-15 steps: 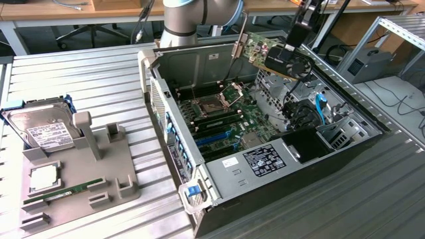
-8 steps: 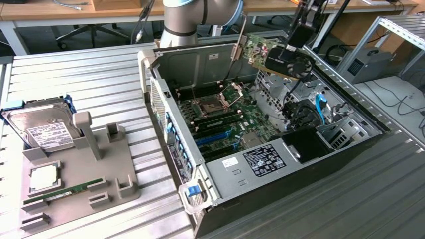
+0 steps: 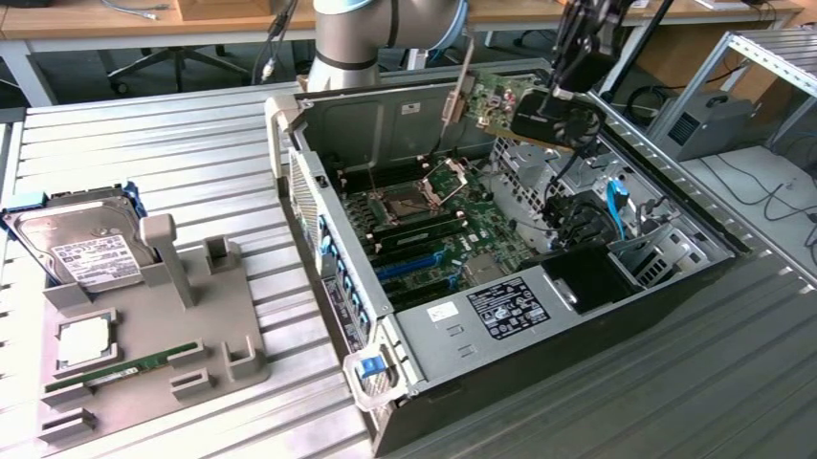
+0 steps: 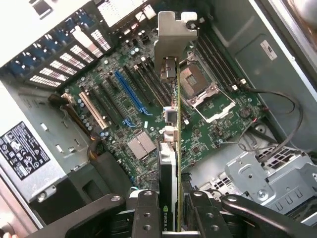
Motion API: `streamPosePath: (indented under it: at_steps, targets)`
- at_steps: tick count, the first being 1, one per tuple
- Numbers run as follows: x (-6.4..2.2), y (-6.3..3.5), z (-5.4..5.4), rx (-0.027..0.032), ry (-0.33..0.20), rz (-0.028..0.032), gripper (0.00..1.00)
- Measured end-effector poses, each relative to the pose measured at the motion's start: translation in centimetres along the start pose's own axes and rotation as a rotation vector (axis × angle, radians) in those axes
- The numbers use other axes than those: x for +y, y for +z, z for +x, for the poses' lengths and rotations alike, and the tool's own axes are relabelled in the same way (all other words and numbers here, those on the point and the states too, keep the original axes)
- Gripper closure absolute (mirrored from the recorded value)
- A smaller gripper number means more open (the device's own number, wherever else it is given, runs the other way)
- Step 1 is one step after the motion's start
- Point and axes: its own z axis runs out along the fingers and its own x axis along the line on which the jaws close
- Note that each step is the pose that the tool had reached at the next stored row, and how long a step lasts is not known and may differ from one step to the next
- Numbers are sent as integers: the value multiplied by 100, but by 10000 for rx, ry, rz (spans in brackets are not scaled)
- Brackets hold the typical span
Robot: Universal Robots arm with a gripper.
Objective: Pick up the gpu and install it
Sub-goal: 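Insert the gpu into the slot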
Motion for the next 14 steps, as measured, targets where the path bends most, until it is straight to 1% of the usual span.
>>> streamPosePath:
  at_steps: [6, 10, 14]
  targets:
    - [1, 0, -2, 37, -991, 31, 73]
    - [2, 0, -2, 70, -1881, 59, 73]
    - [2, 0, -2, 96, -2598, 81, 73]
